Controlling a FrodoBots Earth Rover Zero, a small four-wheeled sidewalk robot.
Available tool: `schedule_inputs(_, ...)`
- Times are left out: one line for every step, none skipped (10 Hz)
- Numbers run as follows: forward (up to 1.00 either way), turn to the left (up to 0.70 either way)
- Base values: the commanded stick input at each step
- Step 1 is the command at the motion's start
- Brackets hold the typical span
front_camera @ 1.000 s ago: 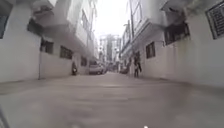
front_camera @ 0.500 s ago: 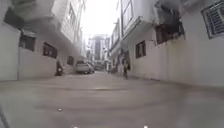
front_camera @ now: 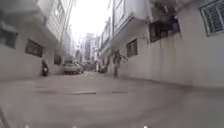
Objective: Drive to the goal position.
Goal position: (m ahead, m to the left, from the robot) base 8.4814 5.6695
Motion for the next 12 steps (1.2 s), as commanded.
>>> schedule_inputs(1.00, 0.02)
schedule_inputs(1.00, 0.02)
schedule_inputs(1.00, 0.02)
schedule_inputs(1.00, 0.02)
schedule_inputs(1.00, 0.02)
schedule_inputs(1.00, 0.02)
schedule_inputs(1.00, 0.02)
schedule_inputs(1.00, 0.02)
schedule_inputs(1.00, 0.02)
schedule_inputs(1.00, 0.02)
schedule_inputs(1.00, 0.02)
schedule_inputs(1.00, 0.02)
